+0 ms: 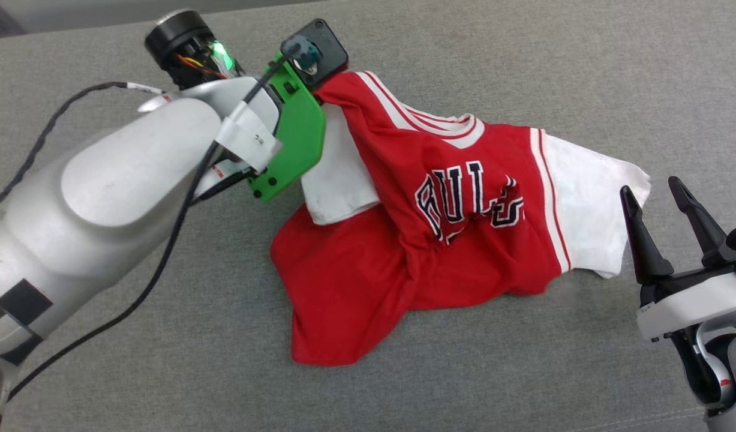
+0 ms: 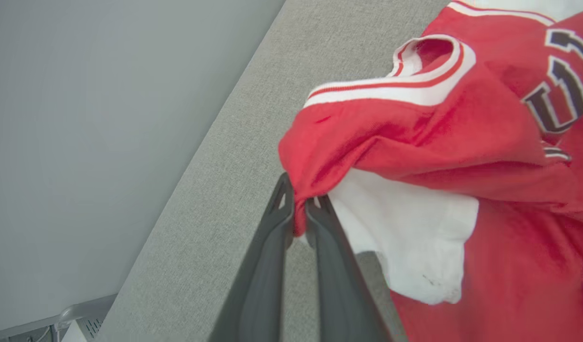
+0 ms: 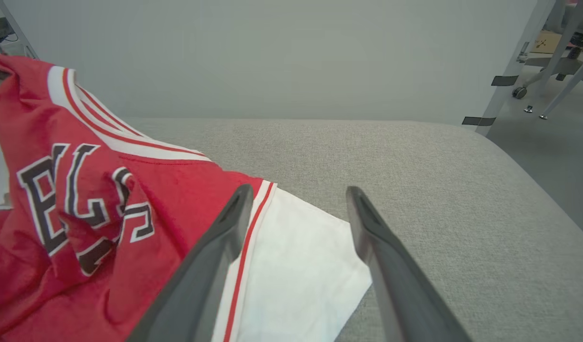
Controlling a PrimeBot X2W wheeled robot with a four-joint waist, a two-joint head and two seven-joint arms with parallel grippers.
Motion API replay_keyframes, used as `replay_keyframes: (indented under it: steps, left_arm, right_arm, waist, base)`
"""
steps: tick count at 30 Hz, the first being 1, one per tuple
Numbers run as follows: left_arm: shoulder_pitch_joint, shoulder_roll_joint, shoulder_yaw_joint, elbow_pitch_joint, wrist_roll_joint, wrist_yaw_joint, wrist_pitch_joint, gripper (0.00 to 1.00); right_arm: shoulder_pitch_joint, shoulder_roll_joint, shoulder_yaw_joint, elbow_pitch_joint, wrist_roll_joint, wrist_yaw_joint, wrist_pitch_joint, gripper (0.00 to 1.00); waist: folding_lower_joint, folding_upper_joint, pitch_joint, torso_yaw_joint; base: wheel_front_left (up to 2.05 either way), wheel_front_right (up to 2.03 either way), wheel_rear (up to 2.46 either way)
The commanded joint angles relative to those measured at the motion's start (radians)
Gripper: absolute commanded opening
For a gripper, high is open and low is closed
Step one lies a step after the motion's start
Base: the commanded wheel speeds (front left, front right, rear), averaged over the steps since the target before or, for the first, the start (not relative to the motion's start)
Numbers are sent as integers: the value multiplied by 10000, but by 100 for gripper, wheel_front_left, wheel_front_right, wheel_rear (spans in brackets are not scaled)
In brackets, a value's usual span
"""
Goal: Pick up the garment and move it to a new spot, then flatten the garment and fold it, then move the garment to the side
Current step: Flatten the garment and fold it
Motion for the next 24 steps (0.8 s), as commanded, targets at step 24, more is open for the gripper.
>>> replay_keyframes:
  steps: [24]
  left_arm:
    - [-6,-825,-51,5346,1414,-23,-1133,0]
  right_arm:
    - [-1046,-73,479,-119,2,-7,-352,100]
  waist:
    - [0,0,1868,-1107]
  base:
    - [0,0,0]
